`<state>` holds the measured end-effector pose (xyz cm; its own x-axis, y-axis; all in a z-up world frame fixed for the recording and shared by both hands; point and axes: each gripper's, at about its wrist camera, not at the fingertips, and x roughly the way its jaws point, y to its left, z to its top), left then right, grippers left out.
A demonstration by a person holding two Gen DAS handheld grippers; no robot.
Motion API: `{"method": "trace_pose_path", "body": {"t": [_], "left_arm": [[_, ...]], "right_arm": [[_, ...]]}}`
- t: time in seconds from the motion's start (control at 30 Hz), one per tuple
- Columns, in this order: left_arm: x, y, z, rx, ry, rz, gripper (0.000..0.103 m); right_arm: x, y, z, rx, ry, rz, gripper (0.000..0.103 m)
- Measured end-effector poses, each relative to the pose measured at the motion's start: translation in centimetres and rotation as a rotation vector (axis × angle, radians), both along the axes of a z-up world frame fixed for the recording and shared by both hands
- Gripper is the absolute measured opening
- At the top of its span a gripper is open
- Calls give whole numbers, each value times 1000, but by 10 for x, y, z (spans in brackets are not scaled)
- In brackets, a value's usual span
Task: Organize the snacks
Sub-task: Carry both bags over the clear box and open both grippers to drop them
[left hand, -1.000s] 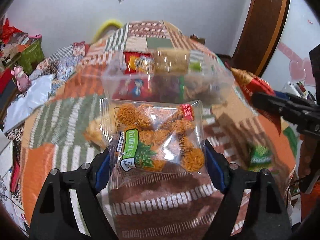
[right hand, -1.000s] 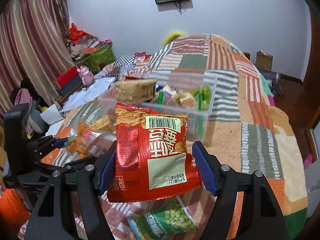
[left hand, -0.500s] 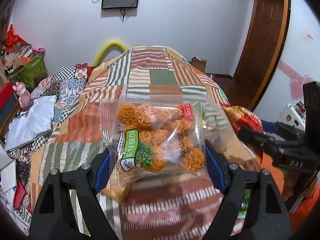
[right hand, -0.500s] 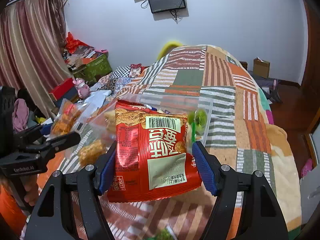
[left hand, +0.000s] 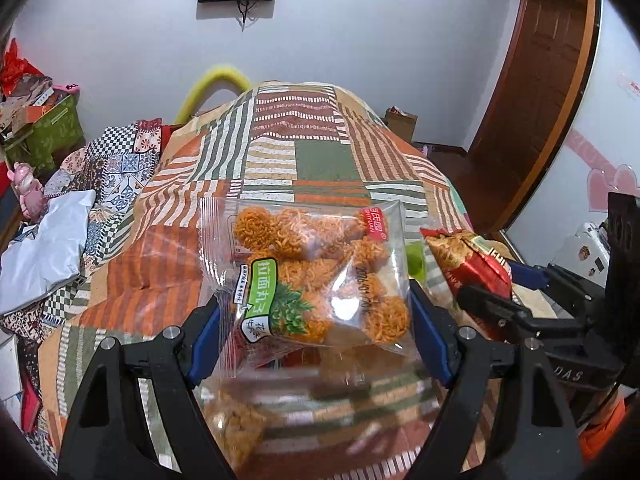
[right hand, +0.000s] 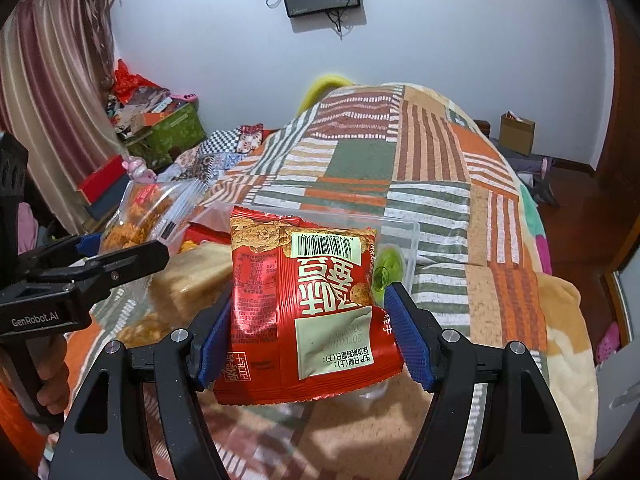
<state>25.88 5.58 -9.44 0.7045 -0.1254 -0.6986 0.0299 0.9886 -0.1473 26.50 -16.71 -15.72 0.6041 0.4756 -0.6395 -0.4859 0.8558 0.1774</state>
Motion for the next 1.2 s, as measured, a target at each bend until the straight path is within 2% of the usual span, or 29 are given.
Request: {"method": "trace_pose_path", "body": {"t": [0.47, 0.7, 0.93, 1.2], "left_arm": [[40, -8, -18, 33, 40, -20, 82], [48, -8, -30, 20, 82, -18, 88], [41, -7, -26, -3, 72, -29, 88], [9, -13, -8, 35, 20, -37, 88]], "right_arm": [[24, 25, -18, -77, 0, 37, 69], [30, 28, -25, -81, 35, 42, 72], [25, 23, -17, -64, 23, 49, 72], [6, 16, -6, -79, -14, 42, 72]]}}
